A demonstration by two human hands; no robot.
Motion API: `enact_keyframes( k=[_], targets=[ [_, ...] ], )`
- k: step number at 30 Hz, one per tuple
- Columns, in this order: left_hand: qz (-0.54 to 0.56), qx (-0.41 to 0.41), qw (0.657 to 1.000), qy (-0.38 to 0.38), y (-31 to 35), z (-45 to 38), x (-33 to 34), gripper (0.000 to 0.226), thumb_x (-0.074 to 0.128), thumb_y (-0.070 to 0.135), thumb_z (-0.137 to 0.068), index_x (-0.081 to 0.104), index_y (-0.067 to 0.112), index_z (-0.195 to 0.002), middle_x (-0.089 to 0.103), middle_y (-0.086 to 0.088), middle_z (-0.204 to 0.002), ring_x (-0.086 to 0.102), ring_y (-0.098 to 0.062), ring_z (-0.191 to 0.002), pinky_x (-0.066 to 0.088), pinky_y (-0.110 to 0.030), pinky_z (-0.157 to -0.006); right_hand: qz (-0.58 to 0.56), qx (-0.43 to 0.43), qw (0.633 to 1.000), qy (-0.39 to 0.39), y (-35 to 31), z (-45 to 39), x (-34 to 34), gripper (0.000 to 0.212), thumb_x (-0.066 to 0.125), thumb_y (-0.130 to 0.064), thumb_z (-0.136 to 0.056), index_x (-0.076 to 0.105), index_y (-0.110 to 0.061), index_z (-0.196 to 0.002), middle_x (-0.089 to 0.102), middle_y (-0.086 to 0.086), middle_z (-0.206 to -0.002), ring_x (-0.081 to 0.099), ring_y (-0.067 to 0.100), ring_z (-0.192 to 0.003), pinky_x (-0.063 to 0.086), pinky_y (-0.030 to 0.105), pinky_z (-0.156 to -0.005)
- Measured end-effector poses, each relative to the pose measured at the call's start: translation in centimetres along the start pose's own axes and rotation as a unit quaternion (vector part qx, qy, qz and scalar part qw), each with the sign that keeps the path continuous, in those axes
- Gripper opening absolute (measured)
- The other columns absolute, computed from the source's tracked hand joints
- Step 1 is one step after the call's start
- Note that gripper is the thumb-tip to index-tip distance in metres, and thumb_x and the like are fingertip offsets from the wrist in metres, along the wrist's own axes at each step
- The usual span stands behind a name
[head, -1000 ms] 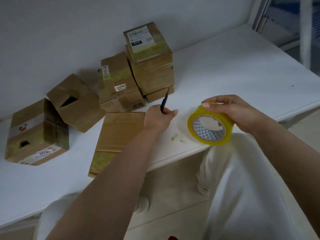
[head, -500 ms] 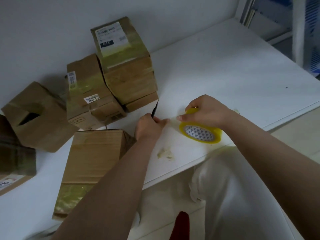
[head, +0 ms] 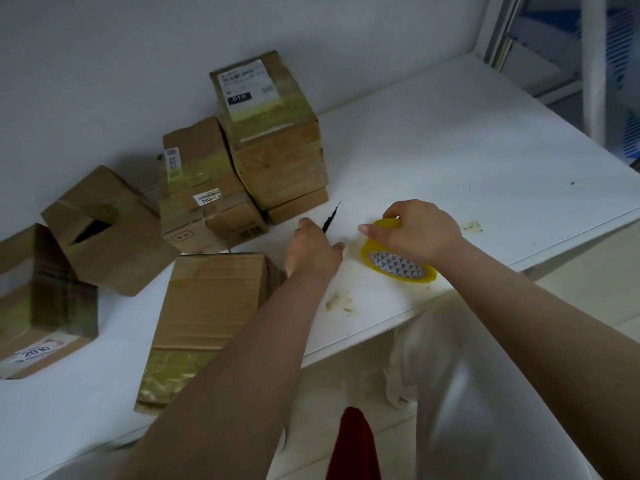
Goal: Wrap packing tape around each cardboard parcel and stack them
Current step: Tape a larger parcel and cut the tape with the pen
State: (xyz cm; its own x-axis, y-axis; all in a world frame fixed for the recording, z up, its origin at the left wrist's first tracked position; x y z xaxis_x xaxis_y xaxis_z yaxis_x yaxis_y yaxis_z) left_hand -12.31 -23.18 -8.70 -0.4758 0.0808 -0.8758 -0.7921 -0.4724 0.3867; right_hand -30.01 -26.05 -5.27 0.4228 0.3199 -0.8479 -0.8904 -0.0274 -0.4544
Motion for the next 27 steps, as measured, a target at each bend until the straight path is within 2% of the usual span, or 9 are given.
enact_keyframes(
  k=[4, 7, 10, 15, 18, 20, 22, 24, 27],
  targets=[
    [0.115, 0.070, 0.991, 0.021, -1.3, 3.6, -3.1, 0.023, 0.059, 0.027, -0.095, 0.054, 0.010, -0.110, 0.058, 0.001, -0.091, 0.060, -0.017, -0.090, 0.038, -0.018, -0.065, 0.045, 0.003, 0.999, 0.013, -0.4, 1.5, -0.6, 0.066, 0.049, -0.070, -0.086, 0.056, -0.021, -0.130, 0.061, 0.004, -0.126, 0.053, 0.028, -0.119, 0.039, 0.038, -0.093],
    [0.153, 0.112, 0.980, 0.057, -3.2, 6.6, -6.9, 0.017, 0.056, 0.024, -0.097, 0.063, 0.013, -0.107, 0.061, 0.004, -0.086, 0.055, -0.012, -0.079, 0.035, -0.016, -0.058, 0.094, 0.000, 0.993, 0.073, -1.9, 3.1, -1.7, 0.059, 0.051, -0.064, -0.088, 0.057, -0.022, -0.130, 0.058, 0.009, -0.128, 0.046, 0.032, -0.123, 0.035, 0.038, -0.096],
    [0.178, 0.137, 0.968, 0.112, -5.8, 9.5, -11.1, 0.018, 0.056, 0.026, -0.098, 0.065, 0.018, -0.111, 0.060, 0.009, -0.081, 0.055, -0.008, -0.073, 0.042, -0.017, -0.063, 0.071, -0.021, 0.989, 0.126, -4.4, 5.0, -2.3, 0.050, 0.053, -0.054, -0.091, 0.058, -0.023, -0.129, 0.056, 0.010, -0.131, 0.042, 0.033, -0.124, 0.033, 0.039, -0.098],
    [0.148, 0.048, 0.967, 0.201, -14.6, 12.1, -15.9, 0.029, 0.051, 0.033, -0.100, 0.063, 0.022, -0.123, 0.062, 0.006, -0.084, 0.055, -0.011, -0.071, 0.039, -0.020, -0.059, 0.049, -0.085, 0.989, 0.115, -9.3, 7.7, 0.0, 0.040, 0.055, -0.043, -0.093, 0.059, -0.023, -0.127, 0.056, 0.010, -0.129, 0.042, 0.033, -0.123, 0.036, 0.038, -0.099],
    [0.123, -0.028, 0.964, 0.233, -20.8, 13.4, -16.6, 0.032, 0.048, 0.026, -0.101, 0.061, 0.017, -0.129, 0.068, -0.007, -0.106, 0.060, -0.022, -0.084, 0.042, -0.026, -0.072, 0.054, -0.116, 0.989, 0.068, -11.5, 9.1, 2.8, 0.040, 0.054, -0.041, -0.094, 0.058, -0.022, -0.129, 0.056, 0.010, -0.130, 0.042, 0.033, -0.123, 0.038, 0.037, -0.099],
    [0.115, -0.074, 0.969, 0.208, -24.5, 13.9, -15.5, 0.032, 0.045, 0.018, -0.101, 0.060, 0.013, -0.129, 0.066, -0.012, -0.112, 0.060, -0.029, -0.095, 0.041, -0.028, -0.076, 0.040, -0.123, 0.991, 0.023, -12.3, 9.9, 5.0, 0.041, 0.053, -0.040, -0.095, 0.058, -0.020, -0.129, 0.057, 0.010, -0.129, 0.044, 0.031, -0.123, 0.039, 0.036, -0.098],
    [0.096, -0.125, 0.978, 0.137, -27.6, 13.8, -13.2, 0.029, 0.041, 0.016, -0.102, 0.060, 0.007, -0.122, 0.065, -0.017, -0.110, 0.058, -0.033, -0.094, 0.043, -0.032, -0.077, 0.018, -0.109, 0.994, -0.022, -12.4, 10.4, 7.5, 0.041, 0.052, -0.042, -0.095, 0.059, -0.019, -0.128, 0.058, 0.009, -0.127, 0.048, 0.029, -0.121, 0.042, 0.035, -0.098],
    [0.098, -0.165, 0.979, 0.074, -29.7, 13.3, -10.8, 0.029, 0.038, 0.021, -0.103, 0.057, 0.002, -0.114, 0.063, -0.021, -0.109, 0.055, -0.033, -0.089, 0.042, -0.034, -0.075, 0.007, -0.086, 0.994, -0.065, -12.1, 11.0, 9.9, 0.043, 0.049, -0.045, -0.096, 0.059, -0.017, -0.127, 0.060, 0.008, -0.127, 0.051, 0.027, -0.119, 0.044, 0.035, -0.098],
    [0.130, -0.172, 0.976, 0.040, -30.1, 13.0, -9.1, 0.041, 0.032, 0.032, -0.105, 0.055, -0.001, -0.112, 0.061, -0.026, -0.112, 0.055, -0.038, -0.101, 0.035, -0.034, -0.075, -0.030, -0.062, 0.990, -0.126, -12.1, 12.1, 12.2, 0.045, 0.043, -0.046, -0.099, 0.062, -0.009, -0.120, 0.063, 0.009, -0.122, 0.056, 0.026, -0.112, 0.044, 0.033, -0.092]
  ],
)
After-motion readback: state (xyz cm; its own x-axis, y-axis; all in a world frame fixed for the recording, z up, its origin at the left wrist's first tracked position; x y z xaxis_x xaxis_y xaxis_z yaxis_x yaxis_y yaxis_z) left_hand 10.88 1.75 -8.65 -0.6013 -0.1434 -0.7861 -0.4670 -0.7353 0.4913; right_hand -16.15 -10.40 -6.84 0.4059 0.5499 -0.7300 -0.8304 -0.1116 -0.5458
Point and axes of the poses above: each hand's wrist, its own z-axis away from the middle knuckle, its own x-axis out of the palm, y = z × x, the point moved 8 cm from there along -z, towards the middle knuckle
